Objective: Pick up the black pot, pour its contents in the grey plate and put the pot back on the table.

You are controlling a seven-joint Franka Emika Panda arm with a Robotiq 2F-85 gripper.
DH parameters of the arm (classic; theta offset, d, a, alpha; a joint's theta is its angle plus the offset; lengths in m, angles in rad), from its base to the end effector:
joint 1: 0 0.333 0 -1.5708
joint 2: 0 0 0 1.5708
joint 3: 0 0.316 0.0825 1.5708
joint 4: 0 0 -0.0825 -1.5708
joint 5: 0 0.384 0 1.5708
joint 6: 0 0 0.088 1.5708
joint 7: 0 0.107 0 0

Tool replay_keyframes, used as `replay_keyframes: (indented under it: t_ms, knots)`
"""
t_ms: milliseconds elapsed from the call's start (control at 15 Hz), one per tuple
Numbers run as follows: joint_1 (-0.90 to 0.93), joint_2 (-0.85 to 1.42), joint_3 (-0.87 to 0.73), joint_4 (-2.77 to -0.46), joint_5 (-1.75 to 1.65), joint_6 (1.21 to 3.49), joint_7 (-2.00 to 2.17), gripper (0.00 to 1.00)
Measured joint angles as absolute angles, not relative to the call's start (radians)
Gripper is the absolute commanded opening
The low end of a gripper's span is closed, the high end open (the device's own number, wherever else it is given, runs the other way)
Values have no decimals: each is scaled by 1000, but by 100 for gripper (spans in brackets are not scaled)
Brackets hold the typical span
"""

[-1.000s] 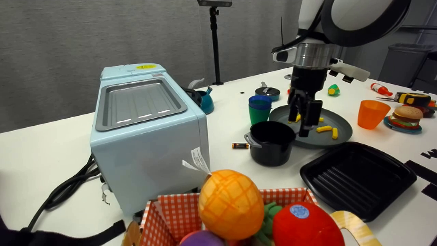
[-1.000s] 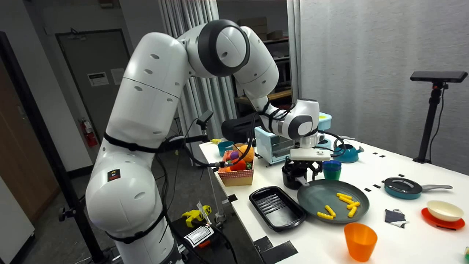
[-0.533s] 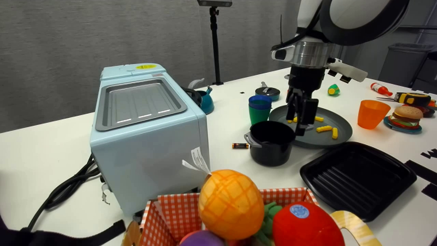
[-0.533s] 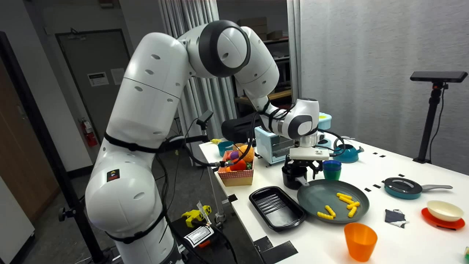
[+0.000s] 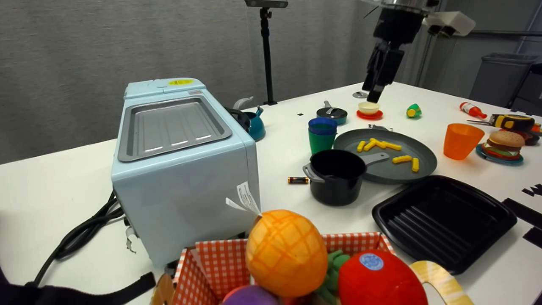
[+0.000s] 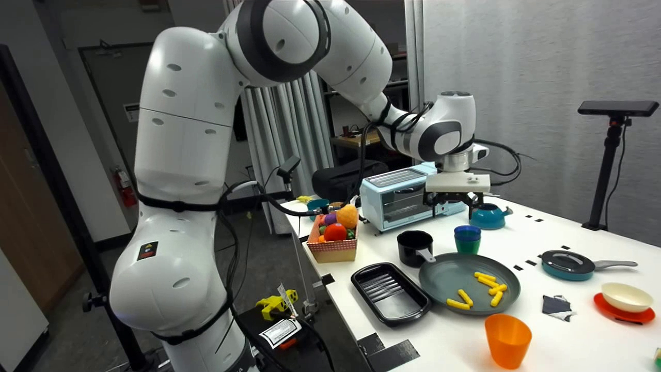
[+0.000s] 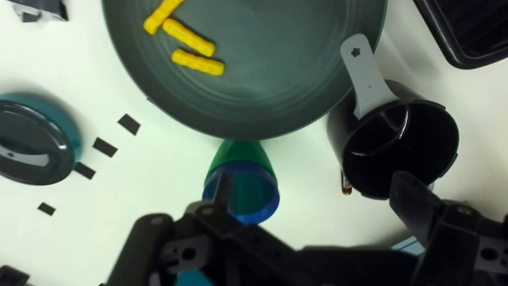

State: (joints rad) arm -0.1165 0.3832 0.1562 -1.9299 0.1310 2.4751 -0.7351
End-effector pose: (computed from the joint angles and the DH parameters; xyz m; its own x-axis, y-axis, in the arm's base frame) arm 0.6373 0.0193 0.3077 0.7703 0.5993 0.2178 0.6159 -0.7877 -0.0109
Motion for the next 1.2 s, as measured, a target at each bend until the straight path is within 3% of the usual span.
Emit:
replay_keyframes:
  t_ms: [533,1200]
  knots:
    - [-177,245,100,-1918,192,2380,-792,100]
    - [-177,231,89,-1918,195,2367,-801,100]
